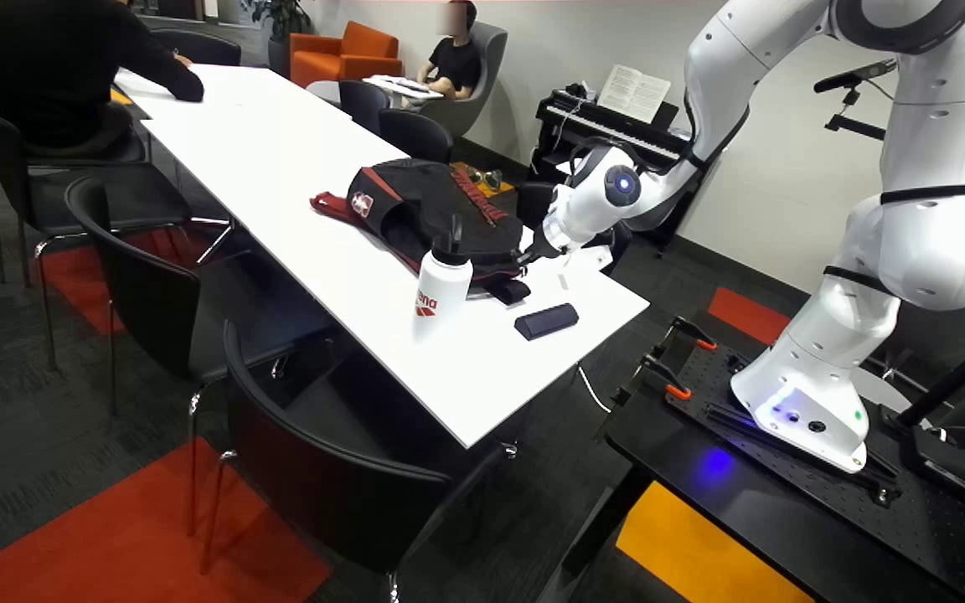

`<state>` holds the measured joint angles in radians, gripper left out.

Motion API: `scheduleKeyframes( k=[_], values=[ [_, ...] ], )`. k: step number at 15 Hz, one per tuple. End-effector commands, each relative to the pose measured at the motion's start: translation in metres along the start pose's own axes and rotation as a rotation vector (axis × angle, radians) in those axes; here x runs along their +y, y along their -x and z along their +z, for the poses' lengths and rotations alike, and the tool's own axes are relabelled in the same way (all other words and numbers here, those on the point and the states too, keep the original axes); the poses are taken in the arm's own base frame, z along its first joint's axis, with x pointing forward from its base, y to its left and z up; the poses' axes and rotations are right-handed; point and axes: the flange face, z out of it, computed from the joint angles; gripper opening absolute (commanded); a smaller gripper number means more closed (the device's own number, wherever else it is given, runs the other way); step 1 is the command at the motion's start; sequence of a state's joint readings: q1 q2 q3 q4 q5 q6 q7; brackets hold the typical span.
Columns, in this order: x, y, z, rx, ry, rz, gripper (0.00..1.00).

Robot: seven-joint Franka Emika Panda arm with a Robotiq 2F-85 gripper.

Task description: Open the zipper of the bag on the table

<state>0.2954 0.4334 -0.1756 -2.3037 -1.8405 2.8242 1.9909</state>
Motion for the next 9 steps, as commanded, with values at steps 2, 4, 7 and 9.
scheduleKeyframes(
  k=[2, 4, 7, 9],
  values=[
    [-0.035, -0.006, -0.006, 0.004, -0.111, -0.031, 0.01],
    [-0.044, -0.012, -0.009, 0.009, -0.149, -0.043, 0.01],
    [-0.051, -0.026, -0.013, 0.036, -0.235, -0.121, 0.01],
    [-0.053, -0.036, -0.014, 0.041, -0.302, -0.172, 0.01]
  ],
)
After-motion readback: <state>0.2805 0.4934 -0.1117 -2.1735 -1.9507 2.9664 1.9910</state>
